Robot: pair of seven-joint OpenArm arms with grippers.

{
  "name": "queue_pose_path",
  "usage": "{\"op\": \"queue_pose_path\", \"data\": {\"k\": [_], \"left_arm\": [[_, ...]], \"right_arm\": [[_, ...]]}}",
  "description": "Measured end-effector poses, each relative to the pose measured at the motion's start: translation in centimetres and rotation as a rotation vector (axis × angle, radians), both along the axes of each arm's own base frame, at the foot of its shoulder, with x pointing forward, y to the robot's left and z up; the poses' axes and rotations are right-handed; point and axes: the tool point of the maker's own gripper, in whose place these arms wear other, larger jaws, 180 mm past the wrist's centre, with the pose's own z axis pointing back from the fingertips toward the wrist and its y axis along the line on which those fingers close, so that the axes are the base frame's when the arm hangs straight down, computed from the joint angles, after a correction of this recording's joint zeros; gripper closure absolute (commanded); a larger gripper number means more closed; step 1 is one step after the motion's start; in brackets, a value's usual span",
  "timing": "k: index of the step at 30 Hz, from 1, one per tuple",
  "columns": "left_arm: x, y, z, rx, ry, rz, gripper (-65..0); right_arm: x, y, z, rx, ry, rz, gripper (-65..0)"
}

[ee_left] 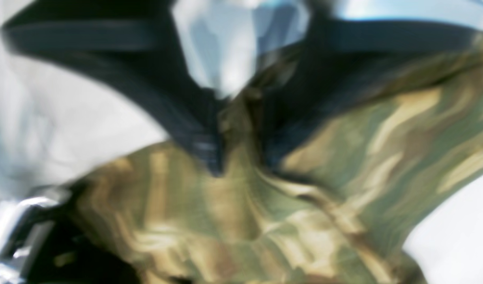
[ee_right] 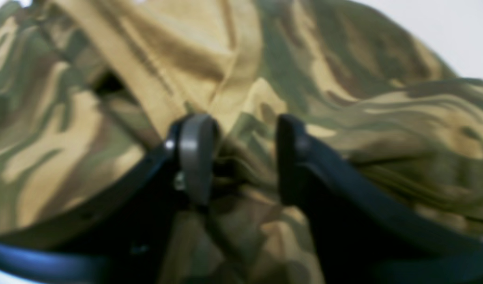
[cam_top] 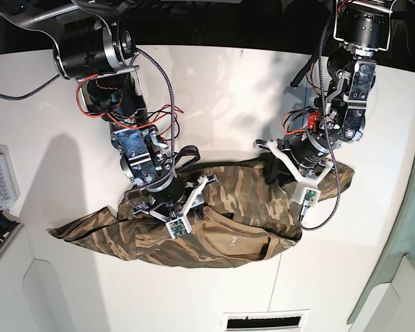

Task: Layout the t-shirt on the table in an organized manner, then fold the t-shirt properly
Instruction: 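Grasp the t-shirt fabric with both grippers, then lift the t-shirt and pull the grippers apart to spread it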

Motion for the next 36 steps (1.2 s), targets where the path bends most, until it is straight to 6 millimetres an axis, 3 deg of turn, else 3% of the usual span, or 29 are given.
{"op": "queue_pose_path", "data": {"k": [3, 6, 9, 11, 17, 22, 26, 30, 33, 36], "left_arm": [[0.0, -0.1, 0.0, -0.003, 0.0, 0.001, 0.0], [0.0, -0.1, 0.0, -0.002, 0.001, 0.001, 0.0], [0.0, 1.0, 0.0, 0.025, 0.001, 0.0, 0.0], [0.0, 2.6, 0.4, 0.07, -0.003, -0.008, 0.0], [-0.1, 6.5, 4.2, 0.22, -0.052, -0.073, 0.0], [-3.1, 8.8, 6.1, 0.348, -0.049, -0.199, 0.0], [-5.3, 11.3, 6.5, 0.468, -0.002, -0.266, 0.0], [-6.5, 12.7, 6.2, 0.519, 0.04, -0.288, 0.0], [-7.1, 13.7, 5.5, 0.546, 0.094, -0.258, 0.0], [-7.3, 14.6, 5.2, 0.564, 0.132, -0.222, 0.0]], "right_arm": [[-0.1, -0.2, -0.3, -0.016, 0.004, 0.0, 0.0], [0.2, -0.1, 0.0, -0.042, -0.003, 0.024, 0.0], [1.6, 0.1, 1.7, -0.039, -0.044, 0.03, 0.0], [2.7, 0.4, 3.9, -0.023, -0.098, 0.041, 0.0], [5.3, 0.8, 10.9, 0.074, -0.224, 0.014, 0.0], [8.6, 0.3, 16.2, 0.044, -0.291, 0.003, 0.0], [11.4, -1.3, 20.6, 0.056, -0.323, -0.055, 0.0], [12.3, -2.8, 21.8, 0.081, -0.323, -0.104, 0.0], [12.1, -2.8, 21.8, 0.217, -0.289, -0.138, 0.0], [11.7, -2.0, 21.4, 0.302, -0.258, -0.143, -23.9]]}}
